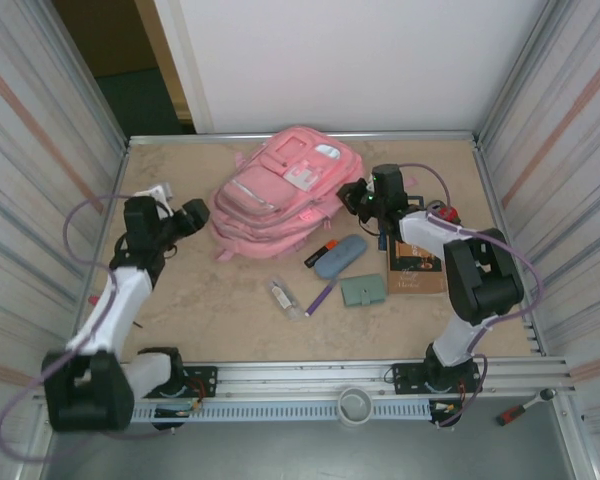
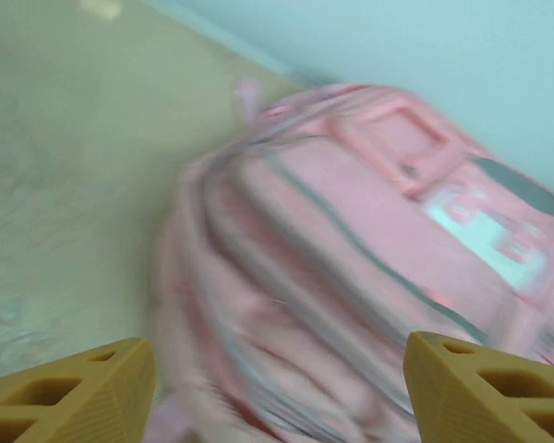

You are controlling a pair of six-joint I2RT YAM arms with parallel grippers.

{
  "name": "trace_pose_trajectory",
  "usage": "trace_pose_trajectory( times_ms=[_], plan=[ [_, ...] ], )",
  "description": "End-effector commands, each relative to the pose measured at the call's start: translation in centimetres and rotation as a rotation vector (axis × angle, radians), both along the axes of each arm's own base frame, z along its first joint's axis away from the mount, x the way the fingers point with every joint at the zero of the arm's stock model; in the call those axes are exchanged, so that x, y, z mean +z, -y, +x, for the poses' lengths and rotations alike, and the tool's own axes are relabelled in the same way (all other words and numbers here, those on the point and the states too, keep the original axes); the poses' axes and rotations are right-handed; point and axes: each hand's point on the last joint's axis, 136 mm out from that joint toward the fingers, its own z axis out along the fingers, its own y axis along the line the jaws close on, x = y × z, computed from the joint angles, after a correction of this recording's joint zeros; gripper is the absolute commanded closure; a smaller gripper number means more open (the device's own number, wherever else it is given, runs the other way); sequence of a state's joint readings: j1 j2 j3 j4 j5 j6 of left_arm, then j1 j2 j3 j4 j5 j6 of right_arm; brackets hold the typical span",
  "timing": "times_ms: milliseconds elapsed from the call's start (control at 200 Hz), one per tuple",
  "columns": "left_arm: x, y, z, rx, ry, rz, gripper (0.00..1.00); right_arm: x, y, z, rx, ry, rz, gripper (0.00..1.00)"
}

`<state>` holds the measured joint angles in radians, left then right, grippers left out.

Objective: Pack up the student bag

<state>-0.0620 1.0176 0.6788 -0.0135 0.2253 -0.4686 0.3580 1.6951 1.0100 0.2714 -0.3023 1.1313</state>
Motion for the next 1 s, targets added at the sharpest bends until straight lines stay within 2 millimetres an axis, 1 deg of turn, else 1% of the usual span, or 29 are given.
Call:
trace_pose_trajectory(
  times_ms=[0,60,95,170,251,286,331,396,571,667,787,992],
  plan=[
    [0.0,4.7,-3.4,-0.142,0.061,0.097,0.33,4.5,-0.9,0.9,-0.071,0.098,0.075,0.94],
    [0.4,9.8,-5.2,-0.323,0.099,0.051,0.41,4.9,-1.5,0.9,-0.066,0.101,0.087,0.94],
    [0.4,12.6,-6.2,-0.419,0.105,0.032,0.45,5.0,-1.9,0.9,-0.06,0.101,0.095,0.94],
    [-0.7,18.1,-7.9,-0.587,0.08,0.033,0.55,5.4,-2.4,0.8,-0.052,0.109,0.099,0.94],
    [-1.9,22.4,-8.9,-0.703,0.064,0.059,0.62,5.8,-2.9,0.5,-0.04,0.114,0.083,0.94],
    [-2.3,23.7,-9.0,-0.738,0.052,0.061,0.64,6.0,-3.0,0.5,-0.034,0.117,0.082,0.94],
    [-2.9,24.8,-9.0,-0.766,0.031,0.038,0.68,6.1,-3.1,0.4,-0.03,0.117,0.083,0.94],
    [-3.5,25.5,-8.4,-0.773,0.027,0.031,0.71,6.3,-3.3,0.1,-0.02,0.116,0.083,0.94],
    [-4.7,26.6,-6.7,-0.762,0.029,0.052,0.74,6.9,-3.4,-0.8,-0.016,0.132,0.068,0.94],
    [-5.7,26.5,-5.6,-0.737,0.024,0.059,0.75,7.2,-3.5,-1.2,-0.01,0.136,0.07,0.93],
    [-6.0,26.9,-4.5,-0.729,0.021,0.056,0.75,7.4,-3.6,-1.6,-0.003,0.141,0.066,0.93],
    [-6.5,26.2,-2.8,-0.664,0.024,0.083,0.71,7.9,-3.7,-2.0,0.007,0.147,0.073,0.93]
  ],
)
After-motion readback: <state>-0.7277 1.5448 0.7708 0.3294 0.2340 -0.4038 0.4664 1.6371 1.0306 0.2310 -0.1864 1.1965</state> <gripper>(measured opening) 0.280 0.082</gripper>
